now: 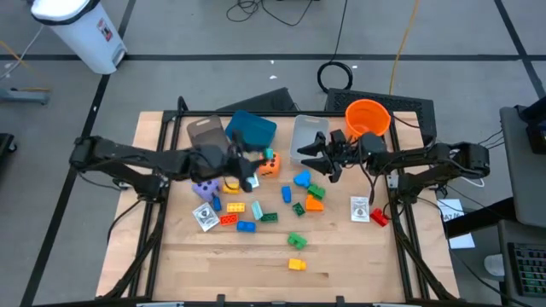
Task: Pick & Place Toys
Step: Put the green game piece into the black bin
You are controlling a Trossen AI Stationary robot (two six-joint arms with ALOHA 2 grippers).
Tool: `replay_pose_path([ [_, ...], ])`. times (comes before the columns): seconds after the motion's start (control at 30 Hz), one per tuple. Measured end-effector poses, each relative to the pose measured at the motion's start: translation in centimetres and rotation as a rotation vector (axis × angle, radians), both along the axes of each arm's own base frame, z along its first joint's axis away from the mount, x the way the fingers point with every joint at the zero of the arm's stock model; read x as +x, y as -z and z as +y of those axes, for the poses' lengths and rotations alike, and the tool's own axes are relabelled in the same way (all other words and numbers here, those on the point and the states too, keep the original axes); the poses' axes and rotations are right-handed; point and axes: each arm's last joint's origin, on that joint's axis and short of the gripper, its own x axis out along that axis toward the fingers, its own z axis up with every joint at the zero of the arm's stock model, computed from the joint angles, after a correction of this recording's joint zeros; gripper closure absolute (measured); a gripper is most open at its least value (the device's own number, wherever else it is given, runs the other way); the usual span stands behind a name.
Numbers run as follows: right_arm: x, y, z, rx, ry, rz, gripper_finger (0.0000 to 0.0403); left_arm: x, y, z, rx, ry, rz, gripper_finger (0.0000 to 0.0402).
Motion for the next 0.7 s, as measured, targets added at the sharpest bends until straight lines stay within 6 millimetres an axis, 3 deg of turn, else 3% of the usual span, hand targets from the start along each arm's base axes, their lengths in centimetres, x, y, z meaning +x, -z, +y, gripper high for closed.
replay_pose_path([
  [0.2,0.2,0.7,0.0,0.002,0.002,0.075,0.0184,-3.5,-0.4,3.4,-0.119,-0.202,0.086,0.0231],
  [0.33,0.3,1.3,0.0,0.023,0.001,0.138,0.0186,-4.7,-0.3,6.2,-0.19,-0.275,0.103,0.0243],
  [0.53,0.6,2.4,0.7,0.015,-0.022,0.24,0.0188,-5.0,0.5,10.7,-0.289,-0.26,0.118,0.0242],
  [0.7,0.9,3.3,2.5,-0.079,0.009,0.322,0.0193,-4.7,2.7,14.5,-0.315,-0.338,0.199,0.0237],
])
